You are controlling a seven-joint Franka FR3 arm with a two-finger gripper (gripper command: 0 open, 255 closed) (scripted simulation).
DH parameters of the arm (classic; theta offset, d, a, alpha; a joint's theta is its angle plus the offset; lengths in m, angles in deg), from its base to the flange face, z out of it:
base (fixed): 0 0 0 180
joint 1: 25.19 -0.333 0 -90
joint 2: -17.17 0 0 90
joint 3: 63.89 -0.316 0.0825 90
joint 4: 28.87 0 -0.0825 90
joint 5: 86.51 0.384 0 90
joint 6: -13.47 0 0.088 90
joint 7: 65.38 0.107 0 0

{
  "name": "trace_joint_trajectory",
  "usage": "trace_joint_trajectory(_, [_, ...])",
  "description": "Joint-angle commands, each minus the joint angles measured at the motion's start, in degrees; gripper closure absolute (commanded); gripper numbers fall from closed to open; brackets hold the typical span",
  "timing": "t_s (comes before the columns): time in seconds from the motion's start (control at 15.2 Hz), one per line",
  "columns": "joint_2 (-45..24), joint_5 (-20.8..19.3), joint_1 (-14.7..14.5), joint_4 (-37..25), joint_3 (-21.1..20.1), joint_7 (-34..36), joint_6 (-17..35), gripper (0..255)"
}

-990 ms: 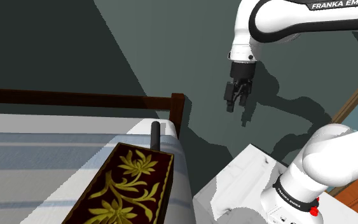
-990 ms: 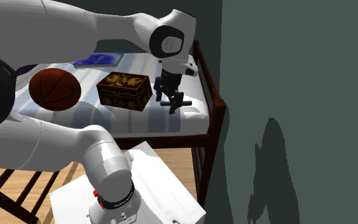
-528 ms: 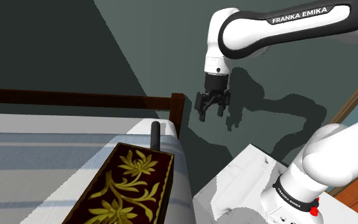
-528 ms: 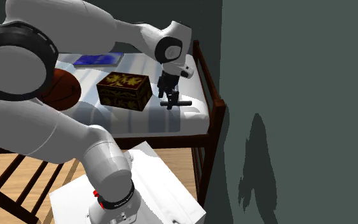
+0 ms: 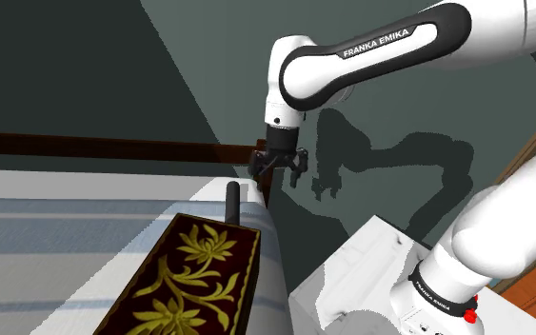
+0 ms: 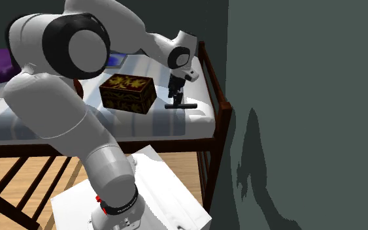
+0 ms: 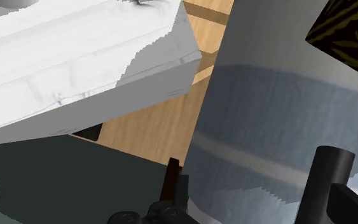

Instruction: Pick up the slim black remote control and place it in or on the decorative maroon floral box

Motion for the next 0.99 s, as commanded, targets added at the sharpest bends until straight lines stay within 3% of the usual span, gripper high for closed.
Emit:
trace_joint_trajectory(0.0, [-4.9, -1.1, 0.3, -2.8, -1.3, 4.7, 2.6, 0])
trace_joint_trajectory(0.53, [-23.5, -8.2, -1.6, -15.8, -2.2, 22.4, 9.6, 0])
trace_joint_trajectory(0.92, [-25.7, -8.9, -2.4, -13.7, -2.2, 22.8, 14.0, 0])
